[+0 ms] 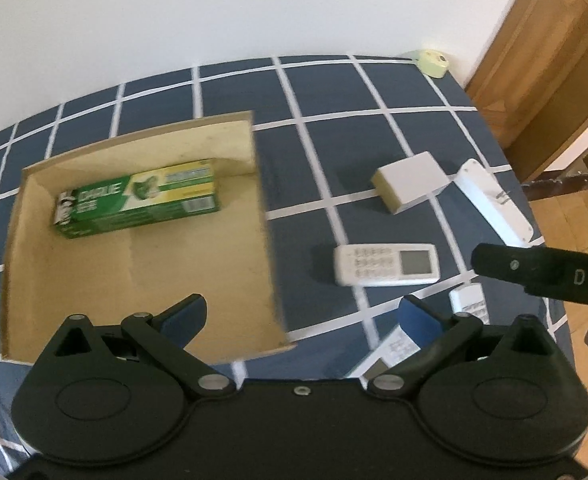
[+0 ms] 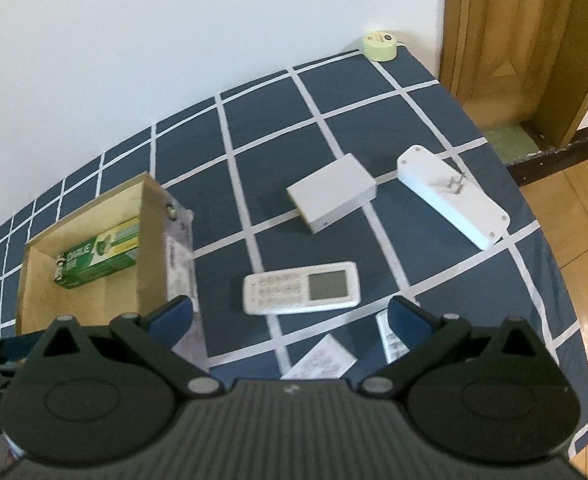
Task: Organize objects
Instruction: 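Withdraw the left tool and move toward the white remote controls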
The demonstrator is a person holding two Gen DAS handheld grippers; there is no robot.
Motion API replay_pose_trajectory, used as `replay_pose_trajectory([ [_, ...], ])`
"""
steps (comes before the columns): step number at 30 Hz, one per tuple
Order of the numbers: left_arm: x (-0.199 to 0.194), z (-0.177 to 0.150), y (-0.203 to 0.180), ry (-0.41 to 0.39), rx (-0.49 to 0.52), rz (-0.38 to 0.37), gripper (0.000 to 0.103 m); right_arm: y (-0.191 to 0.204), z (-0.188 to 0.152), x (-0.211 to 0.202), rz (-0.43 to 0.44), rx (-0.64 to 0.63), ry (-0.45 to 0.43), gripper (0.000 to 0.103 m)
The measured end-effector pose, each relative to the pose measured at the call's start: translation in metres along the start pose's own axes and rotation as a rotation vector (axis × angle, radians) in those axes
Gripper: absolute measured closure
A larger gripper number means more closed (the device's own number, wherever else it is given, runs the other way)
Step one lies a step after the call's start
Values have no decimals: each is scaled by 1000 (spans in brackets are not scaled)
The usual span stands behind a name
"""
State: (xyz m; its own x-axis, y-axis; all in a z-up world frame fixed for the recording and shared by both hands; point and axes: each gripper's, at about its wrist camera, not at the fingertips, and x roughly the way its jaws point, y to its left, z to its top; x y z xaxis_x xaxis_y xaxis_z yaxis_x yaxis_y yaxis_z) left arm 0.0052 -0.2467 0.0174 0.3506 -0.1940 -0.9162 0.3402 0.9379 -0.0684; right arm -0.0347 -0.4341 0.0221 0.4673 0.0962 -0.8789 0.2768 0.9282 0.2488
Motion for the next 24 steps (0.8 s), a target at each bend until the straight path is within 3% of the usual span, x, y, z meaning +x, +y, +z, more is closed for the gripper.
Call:
replay_pose_trajectory([
  [16,58,15,-51,80,23,-4,2,-46,22,49,43,16,82,0],
  [20,69,20,-58,100,32,-8,6,-51,25,60,50,15,106,4],
  [24,85,25,-63,132,40,-18,12,-56,28,72,58,19,128,14],
])
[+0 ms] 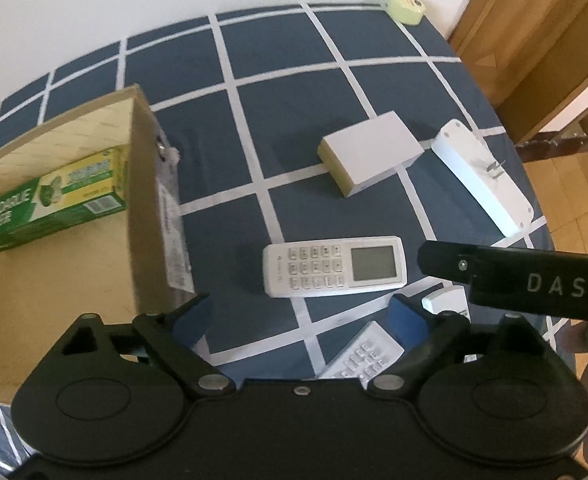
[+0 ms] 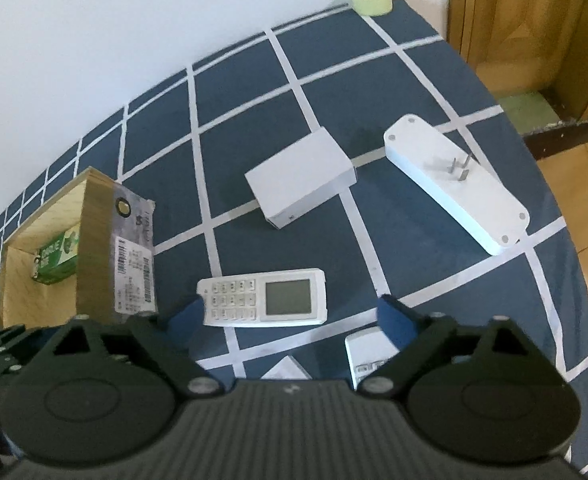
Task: Organize objects
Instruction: 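Withdraw the left tool and move toward the white remote controls, then grasp the white remote control with the left gripper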
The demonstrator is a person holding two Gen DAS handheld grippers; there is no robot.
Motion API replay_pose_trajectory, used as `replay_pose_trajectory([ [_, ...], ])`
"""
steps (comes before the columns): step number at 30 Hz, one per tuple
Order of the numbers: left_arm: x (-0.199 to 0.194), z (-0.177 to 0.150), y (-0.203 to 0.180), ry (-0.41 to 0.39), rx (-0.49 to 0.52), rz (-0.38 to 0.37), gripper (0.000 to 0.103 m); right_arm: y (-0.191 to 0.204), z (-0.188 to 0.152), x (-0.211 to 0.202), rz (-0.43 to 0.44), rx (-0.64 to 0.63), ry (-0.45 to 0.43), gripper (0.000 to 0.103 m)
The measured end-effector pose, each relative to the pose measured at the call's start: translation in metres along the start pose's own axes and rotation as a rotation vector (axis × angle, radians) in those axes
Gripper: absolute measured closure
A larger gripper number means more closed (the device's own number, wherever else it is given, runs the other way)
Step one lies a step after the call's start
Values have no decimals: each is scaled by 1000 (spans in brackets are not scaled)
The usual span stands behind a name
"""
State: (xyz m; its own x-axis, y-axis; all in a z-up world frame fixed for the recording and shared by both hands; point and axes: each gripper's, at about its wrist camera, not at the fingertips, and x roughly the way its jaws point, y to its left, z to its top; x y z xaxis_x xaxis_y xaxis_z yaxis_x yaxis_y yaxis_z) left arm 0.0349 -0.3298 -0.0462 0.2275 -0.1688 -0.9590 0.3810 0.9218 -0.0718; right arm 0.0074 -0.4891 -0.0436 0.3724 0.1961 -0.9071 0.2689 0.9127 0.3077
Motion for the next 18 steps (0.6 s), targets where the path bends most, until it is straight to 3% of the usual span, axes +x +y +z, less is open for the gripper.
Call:
replay_pose_trajectory([
  [4,17,5,1,39,-5,-9,20,-4,4,14,9,1,29,22],
  [18,68,24,12,136,-31,-65,27,-7,19,67,32,22,122,31],
])
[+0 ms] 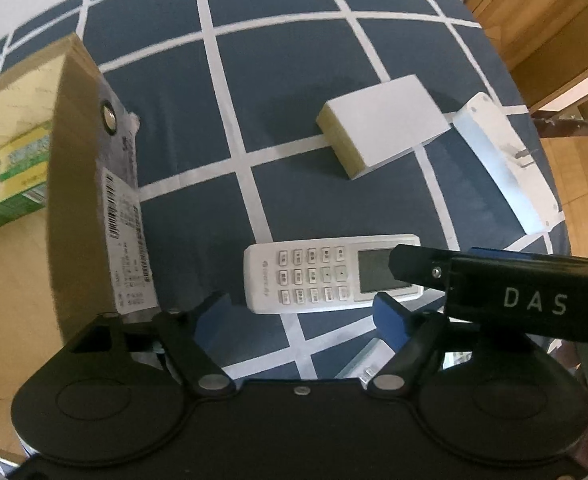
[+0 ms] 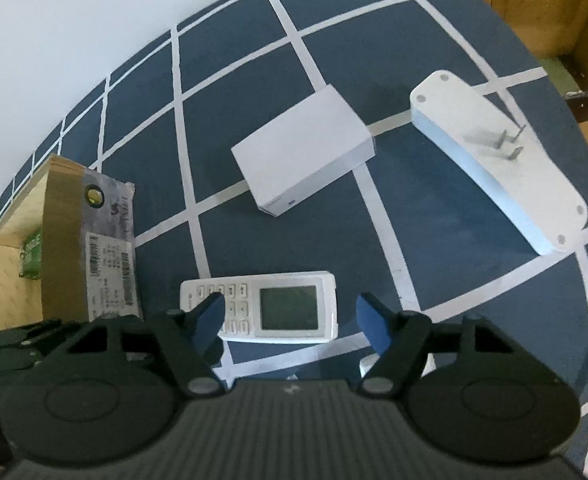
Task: Organize objects
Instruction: 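Grasp the white remote control with the left gripper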
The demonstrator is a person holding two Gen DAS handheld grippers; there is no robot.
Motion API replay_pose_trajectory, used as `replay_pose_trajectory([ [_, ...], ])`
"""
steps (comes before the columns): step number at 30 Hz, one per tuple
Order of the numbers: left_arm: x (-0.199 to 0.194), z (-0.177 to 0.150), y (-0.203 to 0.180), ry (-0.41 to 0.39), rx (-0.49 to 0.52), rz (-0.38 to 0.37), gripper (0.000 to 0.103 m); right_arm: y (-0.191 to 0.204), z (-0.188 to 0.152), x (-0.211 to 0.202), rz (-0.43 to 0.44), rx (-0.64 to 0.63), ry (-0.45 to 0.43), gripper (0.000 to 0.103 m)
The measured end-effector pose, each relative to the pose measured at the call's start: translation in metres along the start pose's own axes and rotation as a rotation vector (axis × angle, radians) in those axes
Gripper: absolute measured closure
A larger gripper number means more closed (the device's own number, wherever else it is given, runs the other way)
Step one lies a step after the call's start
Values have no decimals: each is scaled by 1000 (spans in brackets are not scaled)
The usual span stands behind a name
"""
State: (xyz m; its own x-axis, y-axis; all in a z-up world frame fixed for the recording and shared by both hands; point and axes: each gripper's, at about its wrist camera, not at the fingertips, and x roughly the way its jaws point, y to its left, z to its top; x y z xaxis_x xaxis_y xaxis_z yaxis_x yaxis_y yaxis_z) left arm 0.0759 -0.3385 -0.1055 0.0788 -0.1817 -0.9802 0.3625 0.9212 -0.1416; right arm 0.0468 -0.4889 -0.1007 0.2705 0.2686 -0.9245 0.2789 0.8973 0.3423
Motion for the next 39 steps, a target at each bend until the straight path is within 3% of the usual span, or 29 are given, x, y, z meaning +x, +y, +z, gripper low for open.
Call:
replay_pose_trajectory([
  [24,44,14,22,72,-19,-90,27,7,13,47,-42,-19,111,30],
  [39,53,13,20,79,-37,-94,25,7,17,55,-49,-48,122,37],
])
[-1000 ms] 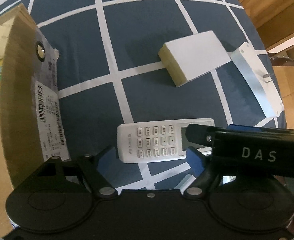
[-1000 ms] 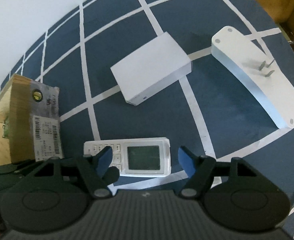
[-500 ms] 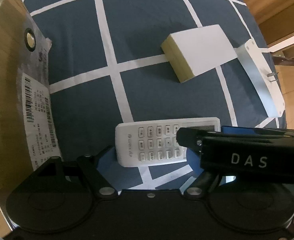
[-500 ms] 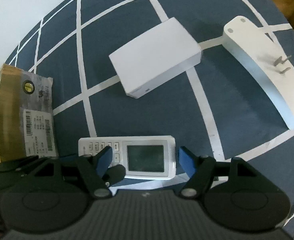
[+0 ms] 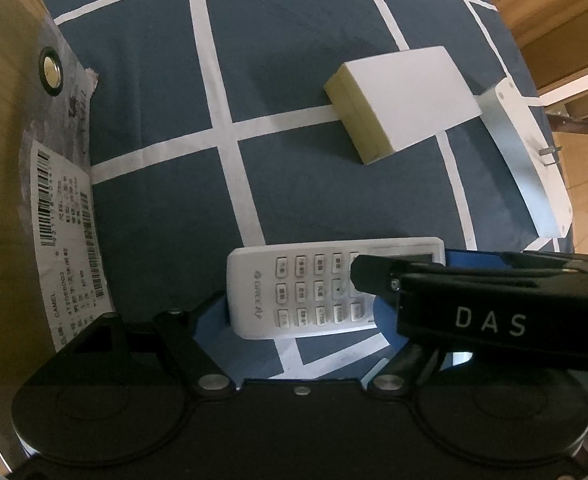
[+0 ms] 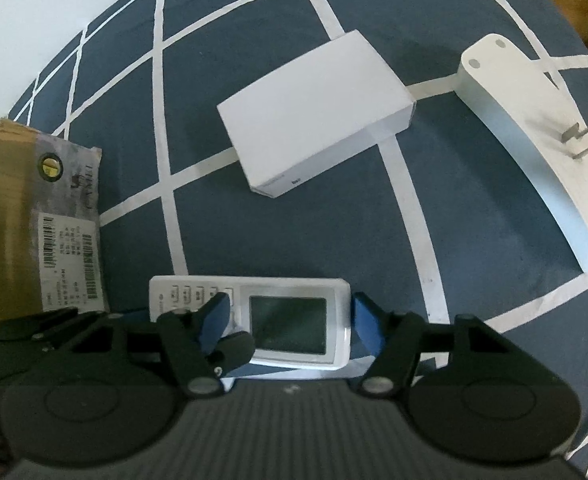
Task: Organize objects
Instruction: 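Grasp the white remote control with the left gripper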
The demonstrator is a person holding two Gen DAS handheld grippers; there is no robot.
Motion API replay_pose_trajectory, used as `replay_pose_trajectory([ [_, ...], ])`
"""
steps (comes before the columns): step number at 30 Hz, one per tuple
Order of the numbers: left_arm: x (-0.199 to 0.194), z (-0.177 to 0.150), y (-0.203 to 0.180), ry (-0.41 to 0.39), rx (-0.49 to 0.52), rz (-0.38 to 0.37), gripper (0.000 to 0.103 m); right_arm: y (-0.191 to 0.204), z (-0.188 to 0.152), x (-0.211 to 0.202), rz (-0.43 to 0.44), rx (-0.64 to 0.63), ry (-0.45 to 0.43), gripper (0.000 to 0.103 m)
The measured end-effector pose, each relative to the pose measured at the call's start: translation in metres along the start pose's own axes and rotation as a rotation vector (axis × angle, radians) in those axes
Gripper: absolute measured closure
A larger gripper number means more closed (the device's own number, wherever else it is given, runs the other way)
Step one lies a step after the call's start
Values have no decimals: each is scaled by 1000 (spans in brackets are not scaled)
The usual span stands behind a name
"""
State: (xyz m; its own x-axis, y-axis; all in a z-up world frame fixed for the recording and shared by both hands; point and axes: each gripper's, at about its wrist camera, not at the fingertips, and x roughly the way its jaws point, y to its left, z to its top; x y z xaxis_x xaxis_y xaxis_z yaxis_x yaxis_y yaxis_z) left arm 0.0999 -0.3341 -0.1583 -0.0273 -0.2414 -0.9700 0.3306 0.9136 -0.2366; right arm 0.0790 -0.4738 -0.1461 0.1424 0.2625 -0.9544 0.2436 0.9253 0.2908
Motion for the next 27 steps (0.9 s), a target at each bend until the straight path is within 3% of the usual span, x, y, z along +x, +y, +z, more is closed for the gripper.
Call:
replay_pose_trajectory([
  [12,-15,-6,-5,-23,-2,20,27,5,-5,-11,11,-20,-24,38],
  [27,-86,-43,-18,-159,0,60,27,35,-36,-74,49,-80,-149,38],
])
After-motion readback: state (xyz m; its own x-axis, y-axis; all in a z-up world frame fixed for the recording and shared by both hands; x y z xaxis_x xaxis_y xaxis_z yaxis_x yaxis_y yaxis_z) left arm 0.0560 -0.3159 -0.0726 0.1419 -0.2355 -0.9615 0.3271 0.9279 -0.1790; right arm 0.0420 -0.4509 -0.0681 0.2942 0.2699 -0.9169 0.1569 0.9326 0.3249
